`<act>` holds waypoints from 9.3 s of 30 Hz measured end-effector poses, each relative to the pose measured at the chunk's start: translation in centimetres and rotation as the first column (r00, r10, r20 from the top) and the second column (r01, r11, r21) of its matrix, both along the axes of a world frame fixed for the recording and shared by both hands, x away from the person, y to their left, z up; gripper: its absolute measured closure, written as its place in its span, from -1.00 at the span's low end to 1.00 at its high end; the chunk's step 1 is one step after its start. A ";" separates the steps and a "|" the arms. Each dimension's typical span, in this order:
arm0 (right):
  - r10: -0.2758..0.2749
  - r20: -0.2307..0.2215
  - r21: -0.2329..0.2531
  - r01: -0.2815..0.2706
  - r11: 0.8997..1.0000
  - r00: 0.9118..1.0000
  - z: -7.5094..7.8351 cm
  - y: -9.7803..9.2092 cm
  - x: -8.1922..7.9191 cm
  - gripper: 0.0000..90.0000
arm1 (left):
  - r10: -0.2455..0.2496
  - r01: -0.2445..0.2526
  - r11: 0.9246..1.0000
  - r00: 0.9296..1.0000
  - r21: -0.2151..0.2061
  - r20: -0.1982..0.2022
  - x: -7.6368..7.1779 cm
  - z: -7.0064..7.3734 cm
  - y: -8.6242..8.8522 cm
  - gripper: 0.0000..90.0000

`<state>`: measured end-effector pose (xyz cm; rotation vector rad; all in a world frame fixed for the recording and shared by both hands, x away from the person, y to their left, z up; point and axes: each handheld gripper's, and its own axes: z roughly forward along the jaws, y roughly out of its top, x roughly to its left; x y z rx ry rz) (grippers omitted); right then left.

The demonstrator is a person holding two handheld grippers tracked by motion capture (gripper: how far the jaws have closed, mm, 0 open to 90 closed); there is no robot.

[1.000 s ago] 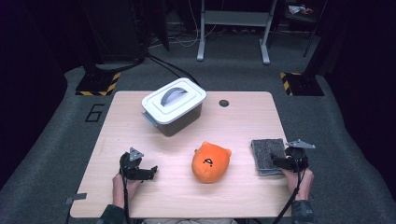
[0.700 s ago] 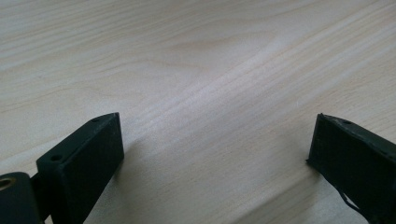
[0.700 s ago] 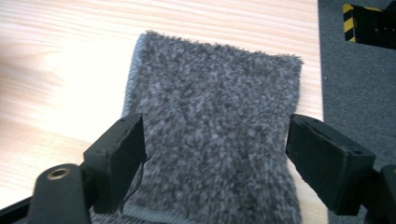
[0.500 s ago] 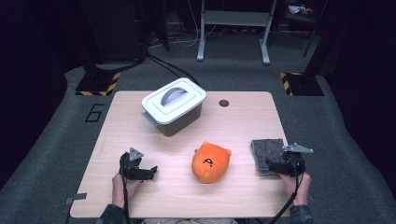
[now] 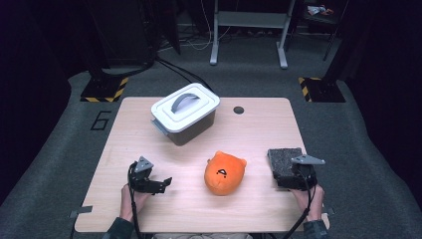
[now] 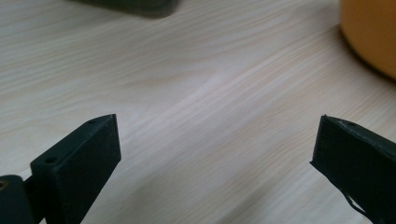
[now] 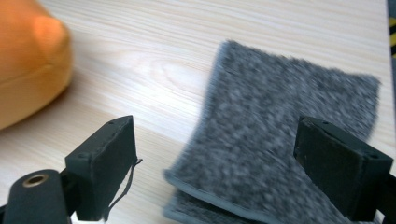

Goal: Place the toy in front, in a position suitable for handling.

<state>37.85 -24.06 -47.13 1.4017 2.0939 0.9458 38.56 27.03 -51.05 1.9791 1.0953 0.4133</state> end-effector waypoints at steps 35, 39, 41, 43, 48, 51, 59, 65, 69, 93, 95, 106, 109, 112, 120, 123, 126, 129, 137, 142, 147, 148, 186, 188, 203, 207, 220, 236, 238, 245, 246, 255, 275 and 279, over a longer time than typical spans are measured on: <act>0.325 -0.037 0.065 -0.323 0.944 0.945 2.4 9.5 1.2 -0.20 | -0.415 0.408 0.906 0.908 -0.113 -0.053 1.9 2.6 -11.1 -0.69; 0.340 -0.060 0.059 -0.336 0.940 0.939 2.1 10.1 1.5 0.02 | -0.447 0.433 0.889 0.891 -0.148 -0.076 2.3 2.3 -11.4 -0.54; 0.355 -0.075 0.063 -0.351 0.934 0.932 1.8 10.2 1.8 0.12 | -0.463 0.447 0.880 0.883 -0.160 -0.081 2.4 2.2 -11.5 -0.40; 0.362 -0.079 0.069 -0.357 0.932 0.929 1.5 10.3 1.9 0.22 | -0.476 0.460 0.873 0.876 -0.166 -0.080 2.3 2.2 -11.8 -0.27; 0.376 -0.104 0.108 -0.366 0.924 0.921 0.5 10.5 2.1 0.47 | -0.470 0.464 0.880 0.881 -0.098 -0.052 1.5 2.1 -12.5 0.02; 0.384 -0.096 0.122 -0.372 0.920 0.918 -0.1 10.5 2.0 0.68 | -0.457 0.454 0.888 0.889 -0.069 -0.029 1.0 1.9 -12.8 0.24; 0.344 -0.024 0.088 -0.341 0.936 0.939 0.3 10.7 1.3 0.92 | -0.439 0.437 0.895 0.898 -0.091 0.001 0.6 1.9 -12.6 0.56; 0.330 0.037 0.039 -0.331 0.943 0.943 1.9 11.1 1.1 0.93 | -0.413 0.416 0.906 0.909 -0.074 0.045 -0.1 2.6 -12.7 0.60; 0.333 0.050 0.010 -0.334 0.942 0.942 3.0 11.4 1.5 0.93 | -0.392 0.396 0.915 0.918 -0.075 0.067 -0.5 3.5 -12.9 0.60; 0.357 0.008 -0.006 -0.357 0.934 0.934 1.2 12.7 5.9 0.87 | -0.338 0.339 0.937 0.941 -0.084 0.019 -0.9 2.0 -15.1 0.46; 0.341 0.007 0.008 -0.341 0.940 0.940 1.3 12.3 5.9 0.82 | -0.346 0.346 0.935 0.938 -0.079 0.014 -0.9 2.1 -15.0 0.34; 0.275 0.033 0.021 -0.276 0.961 0.961 2.5 10.4 4.6 -0.05 | -0.343 0.345 0.935 0.939 -0.084 0.042 -0.4 4.5 -12.7 -0.29; 0.255 0.010 0.050 -0.255 0.966 0.967 2.8 10.1 3.9 -0.26 | -0.312 0.316 0.945 0.948 -0.089 0.053 0.6 5.2 -12.0 -0.33; 0.246 0.002 0.057 -0.245 0.968 0.969 3.1 10.2 2.8 -0.47 | -0.297 0.300 0.950 0.954 -0.089 0.047 1.8 5.5 -11.7 -0.40; 0.238 -0.019 0.072 -0.237 0.969 0.971 2.7 11.1 0.2 -0.68 | -0.297 0.294 0.952 0.954 -0.089 -0.031 5.5 5.0 -12.0 -0.57; 0.243 -0.028 0.077 -0.240 0.968 0.970 2.4 11.7 -0.3 -0.69 | -0.310 0.305 0.948 0.949 -0.093 -0.048 6.6 5.0 -12.3 -0.58; 0.255 -0.028 0.074 -0.253 0.965 0.966 2.1 12.3 -0.6 -0.70 | -0.309 0.303 0.948 0.950 -0.098 -0.055 7.4 5.1 -12.3 -0.55; 0.272 -0.037 0.067 -0.270 0.961 0.961 1.8 12.8 -0.6 -0.68 | -0.331 0.319 0.939 0.939 -0.129 -0.092 7.8 4.7 -12.3 -0.51; 0.287 -0.066 0.066 -0.283 0.957 0.956 0.2 13.5 0.1 -0.25 | -0.390 0.372 0.917 0.912 -0.140 -0.127 7.6 3.9 -13.1 -0.07; 0.289 -0.083 0.072 -0.283 0.956 0.954 -0.5 13.5 0.4 0.15 | -0.403 0.388 0.913 0.906 -0.126 -0.129 7.0 3.6 -13.5 0.41; 0.282 -0.075 0.055 -0.279 0.959 0.956 -0.7 13.6 0.2 0.38 | -0.393 0.379 0.917 0.913 -0.128 -0.113 6.6 3.4 -13.6 0.62; 0.282 -0.070 0.056 -0.278 0.959 0.957 -0.7 13.6 0.2 0.40 | -0.391 0.379 0.917 0.914 -0.122 -0.105 6.6 3.5 -13.6 0.65; 0.327 -0.078 -0.007 -0.328 0.945 0.942 0.8 11.8 4.1 0.02 | -0.231 0.229 0.969 0.973 -0.094 -0.013 2.6 4.1 -14.2 0.73; 0.314 -0.080 -0.010 -0.316 0.949 0.946 0.9 11.5 3.9 -0.28 | -0.219 0.218 0.973 0.976 -0.074 -0.001 2.5 4.2 -14.2 0.71; 0.205 -0.049 0.062 -0.201 0.978 0.978 1.8 12.7 1.1 -0.34 | -0.207 0.205 0.975 0.978 -0.086 -0.015 2.7 4.2 -14.0 0.58; 0.222 -0.084 0.065 -0.217 0.974 0.971 0.6 12.6 2.0 -0.25 | -0.225 0.220 0.970 0.974 -0.107 -0.030 3.1 4.1 -13.6 0.43; 0.212 -0.111 0.043 -0.208 0.977 0.971 0.0 12.6 2.2 -0.20 | -0.238 0.230 0.968 0.968 -0.101 -0.084 6.6 4.0 -11.6 -0.16; 0.222 -0.043 0.056 -0.220 0.974 0.974 1.0 11.7 1.9 0.54 | -0.310 0.303 0.945 0.950 -0.127 -0.044 5.0 4.4 -12.8 0.80; 0.233 -0.029 0.038 -0.231 0.972 0.972 1.9 11.5 2.2 0.53 | -0.306 0.300 0.945 0.952 -0.134 -0.027 4.5 4.9 -12.9 0.80; 0.270 -0.045 -0.027 -0.271 0.962 0.962 3.7 11.1 3.4 0.52 | -0.295 0.288 0.945 0.955 -0.154 -0.022 3.1 5.1 -13.7 0.80; 0.292 -0.042 -0.049 -0.294 0.955 0.956 3.8 11.1 3.6 0.52 | -0.290 0.284 0.947 0.957 -0.152 -0.023 2.9 4.9 -13.8 0.80; 0.312 -0.111 -0.067 -0.320 0.945 0.944 1.3 11.0 5.7 0.24 | -0.240 0.220 0.954 0.968 -0.202 -0.076 2.6 2.6 -13.9 0.79; 0.129 -0.033 0.036 -0.128 0.991 0.991 1.5 5.7 3.0 -0.53 | -0.237 0.233 0.964 0.971 -0.125 -0.015 2.7 3.7 -13.3 0.05; 0.106 -0.029 0.060 -0.104 0.993 0.994 1.3 4.7 2.5 -0.54 | -0.265 0.264 0.959 0.964 -0.100 0.006 3.3 4.5 -12.9 -0.16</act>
